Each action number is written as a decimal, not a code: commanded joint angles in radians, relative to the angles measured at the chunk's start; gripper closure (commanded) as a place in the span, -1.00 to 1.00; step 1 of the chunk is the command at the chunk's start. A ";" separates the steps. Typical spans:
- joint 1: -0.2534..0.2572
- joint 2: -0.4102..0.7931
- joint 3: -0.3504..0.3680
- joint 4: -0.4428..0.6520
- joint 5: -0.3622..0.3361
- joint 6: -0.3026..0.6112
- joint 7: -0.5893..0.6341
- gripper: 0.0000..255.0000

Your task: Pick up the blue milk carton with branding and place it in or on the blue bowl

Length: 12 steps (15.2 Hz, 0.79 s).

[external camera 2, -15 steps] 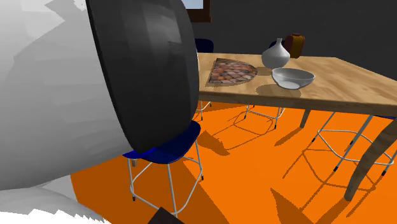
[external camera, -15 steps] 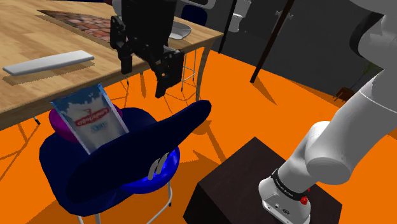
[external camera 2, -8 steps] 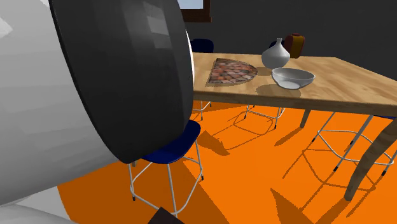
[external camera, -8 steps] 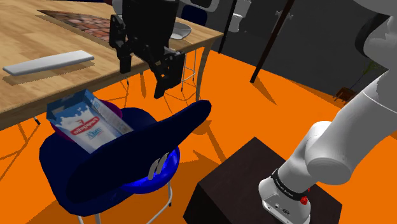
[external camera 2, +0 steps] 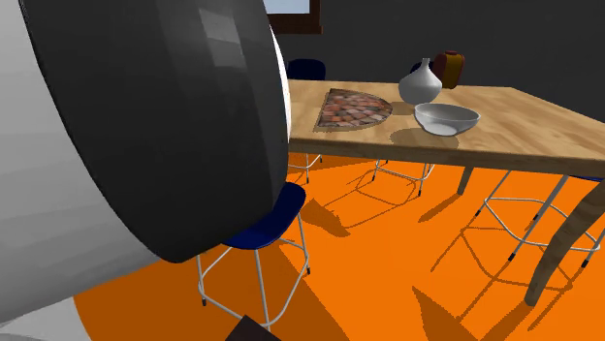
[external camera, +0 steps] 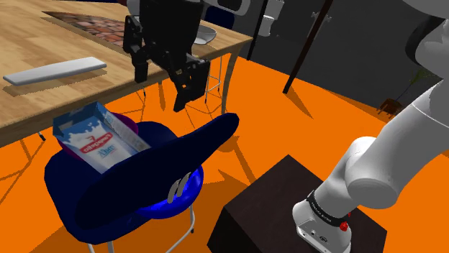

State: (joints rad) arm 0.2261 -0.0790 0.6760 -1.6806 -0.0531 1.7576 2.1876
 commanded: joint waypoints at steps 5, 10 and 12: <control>0.016 0.082 0.005 0.102 0.070 -0.167 0.014 -1.00; 0.016 0.082 0.005 0.102 0.070 -0.167 0.014 -1.00; 0.016 0.082 0.005 0.102 0.070 -0.167 0.014 -1.00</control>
